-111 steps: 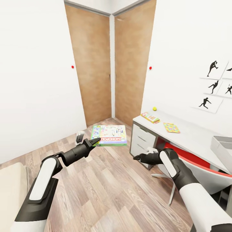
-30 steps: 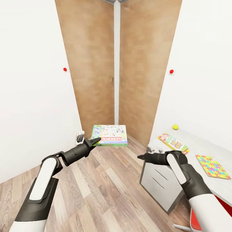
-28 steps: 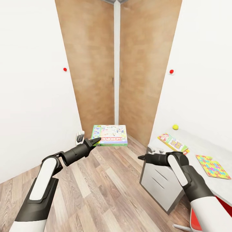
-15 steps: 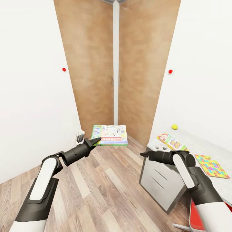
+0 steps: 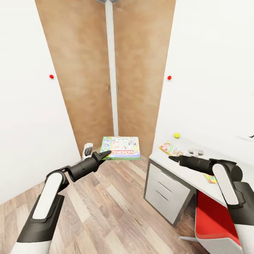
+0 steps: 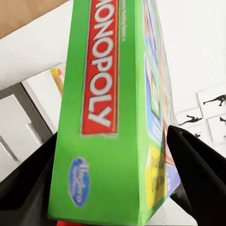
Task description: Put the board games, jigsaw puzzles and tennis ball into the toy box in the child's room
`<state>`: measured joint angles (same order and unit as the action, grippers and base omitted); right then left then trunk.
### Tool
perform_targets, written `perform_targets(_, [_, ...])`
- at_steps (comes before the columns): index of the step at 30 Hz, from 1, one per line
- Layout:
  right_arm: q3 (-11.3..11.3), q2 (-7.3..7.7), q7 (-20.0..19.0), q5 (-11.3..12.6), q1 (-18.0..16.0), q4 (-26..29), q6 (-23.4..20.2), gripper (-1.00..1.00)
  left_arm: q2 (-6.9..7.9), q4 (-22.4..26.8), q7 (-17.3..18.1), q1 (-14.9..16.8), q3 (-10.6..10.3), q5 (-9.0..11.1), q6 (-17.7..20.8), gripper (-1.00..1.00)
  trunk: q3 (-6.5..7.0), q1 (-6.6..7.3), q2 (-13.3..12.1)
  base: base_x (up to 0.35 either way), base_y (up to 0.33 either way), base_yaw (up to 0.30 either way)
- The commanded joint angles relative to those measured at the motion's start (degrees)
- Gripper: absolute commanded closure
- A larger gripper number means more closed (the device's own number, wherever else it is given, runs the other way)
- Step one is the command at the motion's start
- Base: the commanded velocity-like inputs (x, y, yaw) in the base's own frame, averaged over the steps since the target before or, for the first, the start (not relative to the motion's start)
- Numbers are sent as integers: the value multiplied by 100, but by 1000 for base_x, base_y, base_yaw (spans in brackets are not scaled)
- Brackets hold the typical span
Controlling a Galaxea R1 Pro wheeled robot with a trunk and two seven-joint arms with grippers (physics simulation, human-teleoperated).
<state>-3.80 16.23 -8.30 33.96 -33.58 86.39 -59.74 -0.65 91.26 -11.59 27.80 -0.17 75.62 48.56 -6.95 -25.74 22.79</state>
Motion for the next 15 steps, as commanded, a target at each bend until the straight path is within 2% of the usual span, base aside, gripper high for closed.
perform_targets(1, [-28, 78, -129, 42, 20, 43, -26, -100, -3, 10, -57, 6, -13, 75, 14, 100, -13, -4, 13, 0, 0, -279])
perform_targets(2, [-47, 187, -260, 194, 53, 77, -26, -100, -4, 12, -37, 6, -28, 75, 14, 100, -13, -4, 13, 0, 0, -280])
perform_targets(3, [-84, 569, -669, 694, 137, 157, -26, -100, -5, 17, 88, 6, -64, 75, 14, 100, -13, -4, 13, 0, 0, -282])
perform_targets(4, [-88, 665, -746, 806, 150, 168, -26, -100, -3, 17, 152, 4, -69, 75, 14, 100, -13, -4, 13, 0, 0, -283])
perform_targets(5, [-88, 665, -746, 806, 150, 168, -26, -100, -3, 17, 152, 4, -69, 75, 14, 100, -13, -4, 13, 0, 0, -283])
perform_targets(9, [-99, 916, -932, 1105, 181, 194, -26, -100, 9, 16, 503, -3, -77, 74, 14, 100, -13, -4, 13, 0, 0, -283])
perform_targets(10, [-101, 951, -961, 1149, 185, 197, -26, -100, 13, 15, 609, -7, -78, 72, 14, 100, -13, -4, 13, 0, 0, -283])
perform_targets(11, [-105, 1002, -1006, 1212, 191, 203, -26, -100, 44, 12, 857, -28, -79, 58, 14, 100, -13, -4, 13, 0, 0, -283])
perform_targets(15, [-109, 1060, -1059, 1332, 200, 208, -26, -100, 175, 4, 1347, -62, -86, 29, 14, 100, -13, -4, 13, 0, 0, -283])
